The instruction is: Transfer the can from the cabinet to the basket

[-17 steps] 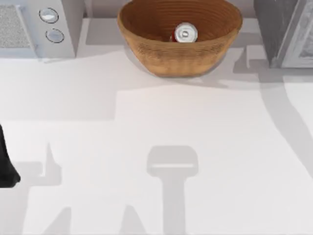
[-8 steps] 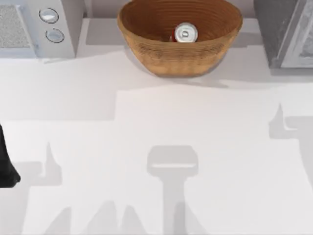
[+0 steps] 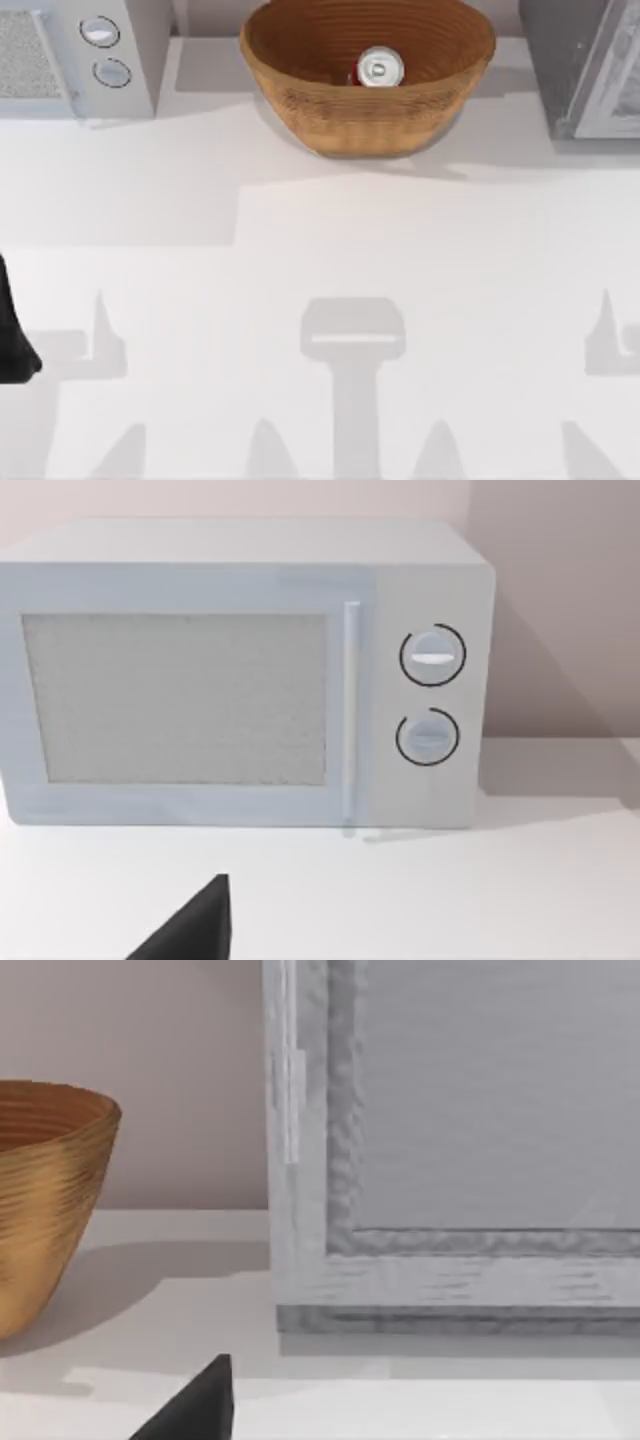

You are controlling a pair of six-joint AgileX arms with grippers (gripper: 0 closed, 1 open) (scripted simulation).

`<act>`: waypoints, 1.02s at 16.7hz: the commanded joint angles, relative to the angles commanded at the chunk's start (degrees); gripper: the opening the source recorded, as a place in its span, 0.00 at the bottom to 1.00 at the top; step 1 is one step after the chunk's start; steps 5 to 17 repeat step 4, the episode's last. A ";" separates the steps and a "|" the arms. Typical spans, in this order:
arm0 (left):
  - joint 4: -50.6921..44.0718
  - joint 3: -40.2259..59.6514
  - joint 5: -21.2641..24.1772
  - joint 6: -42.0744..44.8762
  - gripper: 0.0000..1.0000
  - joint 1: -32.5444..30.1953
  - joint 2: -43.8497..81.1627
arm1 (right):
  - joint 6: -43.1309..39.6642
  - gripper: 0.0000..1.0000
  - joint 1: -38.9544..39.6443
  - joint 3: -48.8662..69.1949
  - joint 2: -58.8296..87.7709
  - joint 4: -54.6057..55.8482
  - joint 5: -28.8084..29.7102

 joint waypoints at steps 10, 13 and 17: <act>0.00 0.00 0.00 0.00 1.00 0.00 0.00 | -0.02 1.00 -0.89 -3.13 -2.93 1.05 -1.05; 0.00 0.00 0.00 0.00 1.00 0.00 0.00 | -0.02 1.00 -0.89 -3.13 -2.93 1.05 -1.05; 0.00 0.00 0.00 0.00 1.00 0.00 0.00 | -0.02 1.00 -0.89 -3.13 -2.93 1.05 -1.05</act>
